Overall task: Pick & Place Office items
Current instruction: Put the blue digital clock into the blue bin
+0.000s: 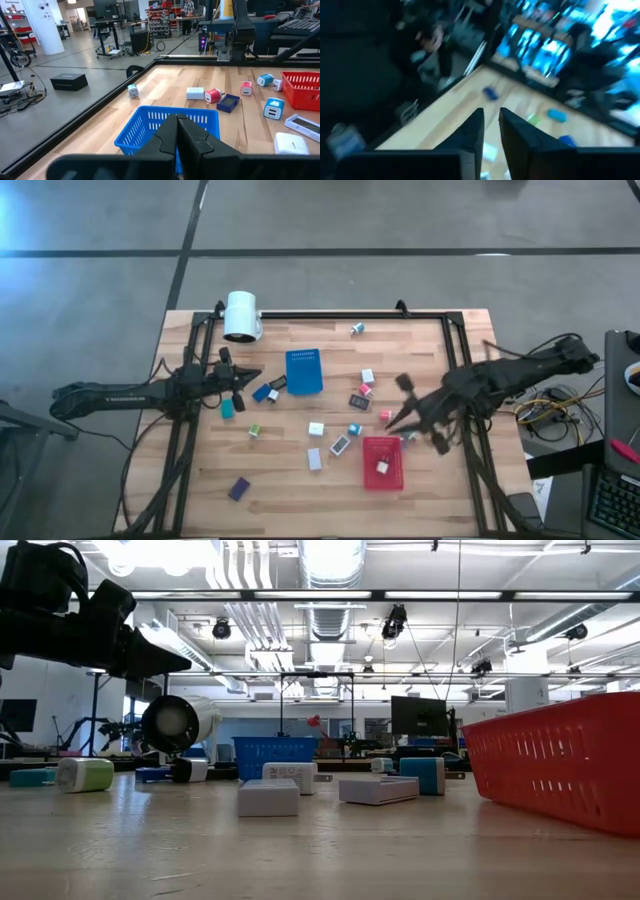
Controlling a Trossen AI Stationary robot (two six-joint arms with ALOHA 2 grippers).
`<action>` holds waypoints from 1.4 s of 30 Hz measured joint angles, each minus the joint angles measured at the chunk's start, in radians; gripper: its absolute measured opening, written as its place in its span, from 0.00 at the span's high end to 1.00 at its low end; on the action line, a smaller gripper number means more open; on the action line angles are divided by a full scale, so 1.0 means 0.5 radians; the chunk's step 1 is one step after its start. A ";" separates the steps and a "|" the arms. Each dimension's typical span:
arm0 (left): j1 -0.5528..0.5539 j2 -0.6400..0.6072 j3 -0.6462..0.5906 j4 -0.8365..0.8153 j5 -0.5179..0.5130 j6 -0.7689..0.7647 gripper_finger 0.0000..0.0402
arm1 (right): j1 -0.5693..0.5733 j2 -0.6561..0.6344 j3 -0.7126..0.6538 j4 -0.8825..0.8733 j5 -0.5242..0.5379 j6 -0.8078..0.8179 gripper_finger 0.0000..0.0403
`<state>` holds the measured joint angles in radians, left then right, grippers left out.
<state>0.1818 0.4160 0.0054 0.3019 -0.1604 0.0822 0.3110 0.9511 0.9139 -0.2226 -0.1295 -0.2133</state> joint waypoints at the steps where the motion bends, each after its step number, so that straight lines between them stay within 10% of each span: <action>1: 0.000 0.000 0.000 0.000 0.000 0.000 0.97 | -0.040 -0.072 -0.055 0.058 0.000 0.016 0.90; 20: -0.001 0.000 0.000 0.008 -0.040 -0.057 0.97 | -0.724 -1.135 -0.972 0.695 0.226 0.294 0.98; 42: -0.001 0.000 0.000 -0.023 -0.038 -0.056 0.97 | -0.763 -1.830 -1.641 0.880 0.320 0.258 0.98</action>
<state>0.1814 0.4160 0.0051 0.2903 -0.1795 0.0544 -0.0708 0.0360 0.0934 0.2176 0.0303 -0.0845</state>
